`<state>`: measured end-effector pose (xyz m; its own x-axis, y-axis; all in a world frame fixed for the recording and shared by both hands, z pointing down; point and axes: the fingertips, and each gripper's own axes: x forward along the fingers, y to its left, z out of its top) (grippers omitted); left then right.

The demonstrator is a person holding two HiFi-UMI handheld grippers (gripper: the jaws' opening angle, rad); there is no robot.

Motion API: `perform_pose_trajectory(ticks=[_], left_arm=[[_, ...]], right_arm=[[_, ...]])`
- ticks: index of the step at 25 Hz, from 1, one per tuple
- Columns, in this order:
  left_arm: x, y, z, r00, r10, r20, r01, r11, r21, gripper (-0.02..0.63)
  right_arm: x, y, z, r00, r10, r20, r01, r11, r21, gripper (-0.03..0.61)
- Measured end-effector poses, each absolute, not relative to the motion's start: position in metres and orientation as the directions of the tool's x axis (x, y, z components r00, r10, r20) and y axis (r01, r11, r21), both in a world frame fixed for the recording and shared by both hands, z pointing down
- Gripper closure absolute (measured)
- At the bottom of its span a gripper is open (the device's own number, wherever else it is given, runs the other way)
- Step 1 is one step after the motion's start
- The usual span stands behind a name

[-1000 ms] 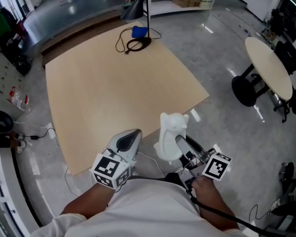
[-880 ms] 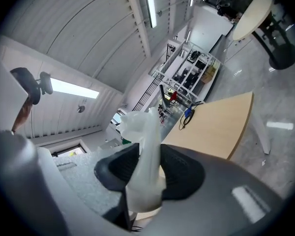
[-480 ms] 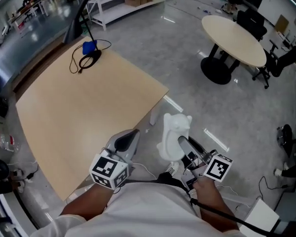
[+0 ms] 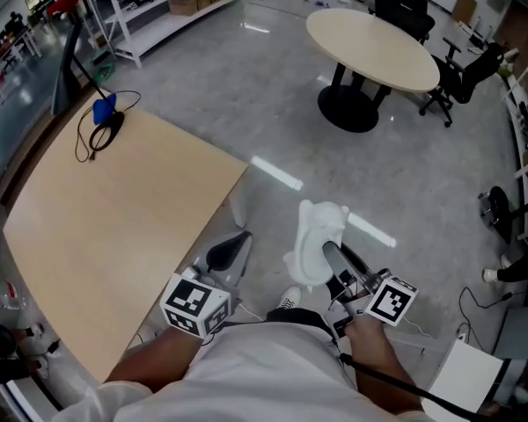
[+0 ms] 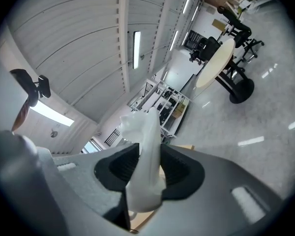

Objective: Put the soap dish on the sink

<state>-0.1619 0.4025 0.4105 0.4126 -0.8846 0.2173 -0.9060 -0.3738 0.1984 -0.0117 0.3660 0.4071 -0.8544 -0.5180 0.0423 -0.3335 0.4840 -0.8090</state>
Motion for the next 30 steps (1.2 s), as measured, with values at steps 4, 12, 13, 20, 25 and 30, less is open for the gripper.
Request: perform_pose_trajectory(ticks=[4,12,13,20,25,30], left_arm=[[-0.131,0.370,0.410,0.431,-0.878,0.209,-0.897,-0.392,0.204,0.606],[-0.074,0.319,0.403,0.478,-0.855,0.198,-0.874,-0.443,0.198,0.606],[-0.068,0.315,0.401,0.488,-0.850,0.199,-0.870,-0.454,0.195,0.606],[-0.046,0.296,0.399,0.528,-0.820,0.220,-0.848,-0.498,0.181,0.606],[-0.037,0.287,0.404,0.556,-0.795,0.240,-0.831,-0.526,0.181,0.606],[-0.022,0.274,0.409,0.595,-0.764,0.248,-0.804,-0.563,0.192,0.606]], right_arm=[[0.019,0.335,0.409,-0.842,-0.538,0.048,-0.350,0.476,-0.806,0.442],[0.075,0.288,0.398,-0.814,-0.581,0.018,-0.362,0.482,-0.798,0.442],[0.081,0.285,0.397,-0.806,-0.591,0.014,-0.364,0.477,-0.800,0.442],[0.126,0.281,0.406,-0.740,-0.672,0.010,-0.389,0.417,-0.821,0.442],[0.145,0.279,0.414,-0.707,-0.707,0.033,-0.420,0.381,-0.824,0.442],[0.156,0.273,0.410,-0.680,-0.732,0.032,-0.441,0.374,-0.816,0.442]])
